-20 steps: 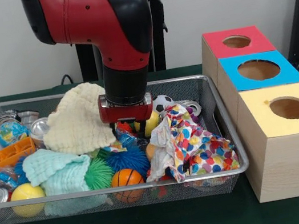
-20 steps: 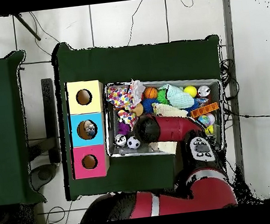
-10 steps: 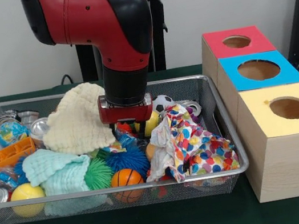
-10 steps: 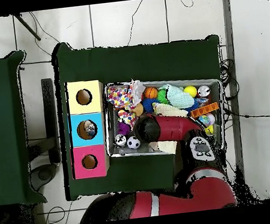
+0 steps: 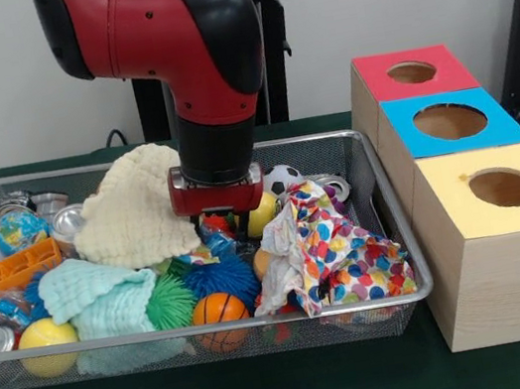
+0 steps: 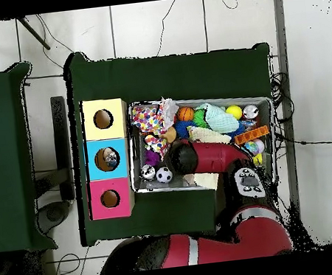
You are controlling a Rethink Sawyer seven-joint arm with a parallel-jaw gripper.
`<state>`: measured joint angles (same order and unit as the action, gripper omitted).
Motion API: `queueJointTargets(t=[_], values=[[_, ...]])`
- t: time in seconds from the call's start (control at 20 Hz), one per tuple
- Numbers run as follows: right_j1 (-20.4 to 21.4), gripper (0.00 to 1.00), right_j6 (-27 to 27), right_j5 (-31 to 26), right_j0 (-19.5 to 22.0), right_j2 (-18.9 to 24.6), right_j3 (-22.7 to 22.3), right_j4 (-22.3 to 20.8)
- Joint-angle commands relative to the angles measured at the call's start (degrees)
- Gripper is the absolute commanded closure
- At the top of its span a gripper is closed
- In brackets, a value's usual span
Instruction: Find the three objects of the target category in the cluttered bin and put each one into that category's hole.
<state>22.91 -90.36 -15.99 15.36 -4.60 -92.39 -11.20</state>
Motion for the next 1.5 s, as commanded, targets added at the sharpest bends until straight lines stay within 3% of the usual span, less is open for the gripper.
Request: queueJointTargets(t=[0.05,0.5,0.6,0.8,1.0,1.2,1.5], values=[[-7.44,1.0,-4.28,6.01,5.03,3.52,6.7,-2.55],[-6.66,1.0,-3.54,4.85,5.42,4.28,6.44,-2.65],[-3.22,1.0,-2.95,4.24,6.15,5.84,3.94,-2.71],[5.75,1.0,-1.76,-3.33,8.32,10.48,-1.66,0.5],[12.13,1.0,-2.23,-10.91,9.4,13.41,-3.25,4.11],[14.68,1.0,-2.43,-15.41,10.38,15.83,-2.64,6.22],[17.85,1.0,-3.99,-17.2,9.54,15.92,-2.15,7.45]])
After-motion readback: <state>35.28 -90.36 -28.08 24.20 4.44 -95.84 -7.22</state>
